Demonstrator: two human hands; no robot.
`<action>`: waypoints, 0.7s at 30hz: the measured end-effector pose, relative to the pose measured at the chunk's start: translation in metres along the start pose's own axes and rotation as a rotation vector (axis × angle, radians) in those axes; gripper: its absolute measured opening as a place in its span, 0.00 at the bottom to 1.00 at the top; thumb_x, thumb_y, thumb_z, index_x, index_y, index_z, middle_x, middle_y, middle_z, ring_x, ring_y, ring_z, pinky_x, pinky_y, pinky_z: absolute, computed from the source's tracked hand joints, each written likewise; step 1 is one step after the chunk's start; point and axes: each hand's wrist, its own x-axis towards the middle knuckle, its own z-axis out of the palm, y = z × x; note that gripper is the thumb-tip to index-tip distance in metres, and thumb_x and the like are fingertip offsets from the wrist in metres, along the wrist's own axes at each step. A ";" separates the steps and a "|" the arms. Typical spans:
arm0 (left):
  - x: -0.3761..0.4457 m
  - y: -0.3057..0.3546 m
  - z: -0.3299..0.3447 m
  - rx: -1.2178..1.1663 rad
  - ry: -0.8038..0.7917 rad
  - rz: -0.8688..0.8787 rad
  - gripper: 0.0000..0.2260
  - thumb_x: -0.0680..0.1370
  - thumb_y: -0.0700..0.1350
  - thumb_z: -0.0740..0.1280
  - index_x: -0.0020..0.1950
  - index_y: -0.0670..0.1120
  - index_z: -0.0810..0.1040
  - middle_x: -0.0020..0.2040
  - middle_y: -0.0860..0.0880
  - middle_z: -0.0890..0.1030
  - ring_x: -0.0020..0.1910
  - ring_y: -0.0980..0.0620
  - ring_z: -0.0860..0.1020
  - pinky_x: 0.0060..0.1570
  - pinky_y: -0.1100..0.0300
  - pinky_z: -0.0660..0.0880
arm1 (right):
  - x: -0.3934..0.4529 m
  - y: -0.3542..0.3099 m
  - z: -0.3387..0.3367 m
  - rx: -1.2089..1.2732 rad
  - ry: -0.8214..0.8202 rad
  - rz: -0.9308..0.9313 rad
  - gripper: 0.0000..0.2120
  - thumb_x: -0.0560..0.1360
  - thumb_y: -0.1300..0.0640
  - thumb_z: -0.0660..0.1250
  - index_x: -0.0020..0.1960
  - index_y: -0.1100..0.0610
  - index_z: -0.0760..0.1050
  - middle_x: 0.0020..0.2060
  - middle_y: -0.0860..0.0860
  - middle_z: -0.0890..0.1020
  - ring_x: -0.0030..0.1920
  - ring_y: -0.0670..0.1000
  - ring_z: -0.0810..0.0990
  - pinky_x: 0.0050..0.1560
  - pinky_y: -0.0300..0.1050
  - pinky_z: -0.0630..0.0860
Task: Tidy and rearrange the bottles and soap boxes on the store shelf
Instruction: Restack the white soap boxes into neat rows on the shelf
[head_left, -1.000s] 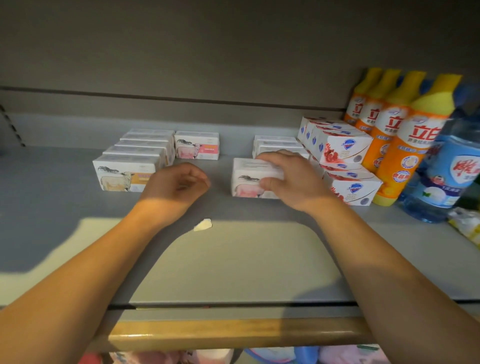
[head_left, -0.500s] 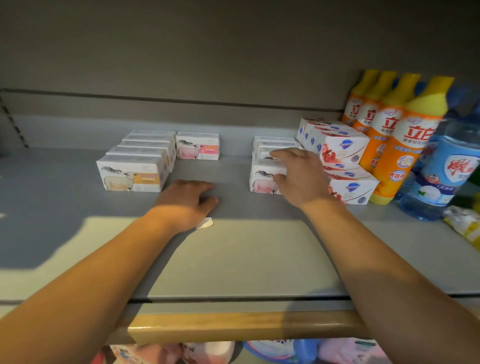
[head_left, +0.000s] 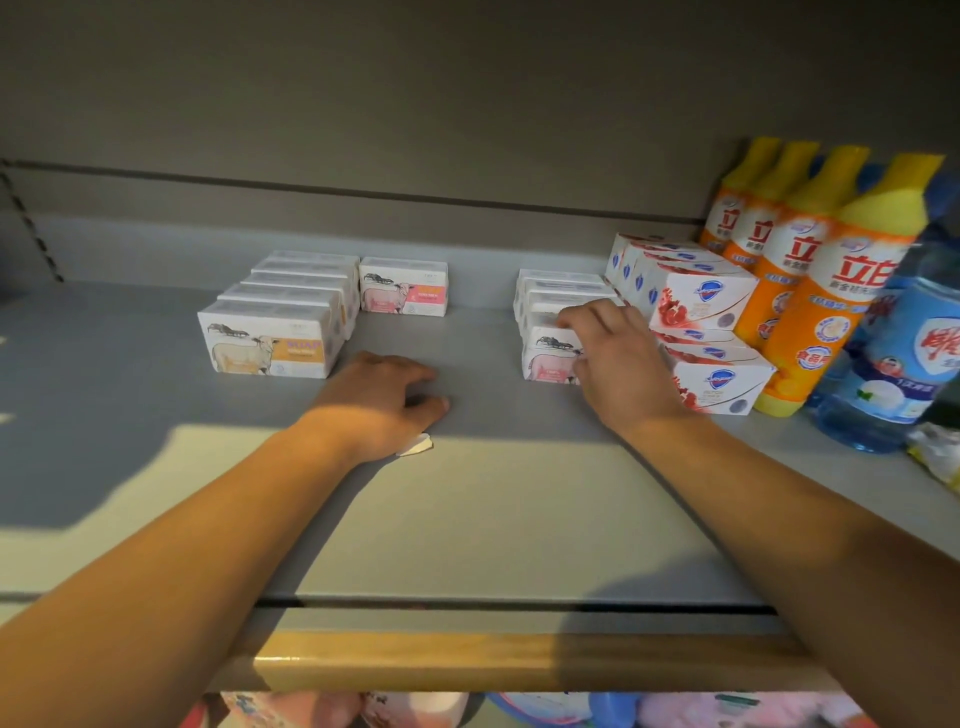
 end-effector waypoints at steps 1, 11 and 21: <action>0.000 0.000 0.000 -0.005 0.004 -0.001 0.22 0.76 0.59 0.64 0.68 0.53 0.74 0.69 0.52 0.74 0.71 0.48 0.66 0.69 0.58 0.63 | 0.001 0.002 0.001 -0.005 0.000 -0.005 0.24 0.74 0.66 0.65 0.67 0.49 0.69 0.64 0.52 0.71 0.66 0.57 0.66 0.60 0.59 0.71; 0.000 0.001 0.000 -0.010 0.015 -0.007 0.22 0.75 0.59 0.65 0.68 0.53 0.74 0.69 0.53 0.75 0.70 0.48 0.66 0.68 0.59 0.64 | 0.018 0.012 0.014 -0.013 0.047 -0.054 0.25 0.72 0.70 0.66 0.66 0.54 0.70 0.63 0.55 0.74 0.63 0.59 0.70 0.63 0.55 0.71; 0.002 0.001 0.000 -0.042 0.013 -0.021 0.22 0.74 0.60 0.65 0.66 0.54 0.76 0.67 0.52 0.76 0.70 0.50 0.68 0.68 0.59 0.64 | 0.017 0.012 0.020 -0.004 0.106 -0.095 0.24 0.72 0.65 0.68 0.67 0.55 0.73 0.61 0.56 0.75 0.61 0.61 0.71 0.62 0.56 0.68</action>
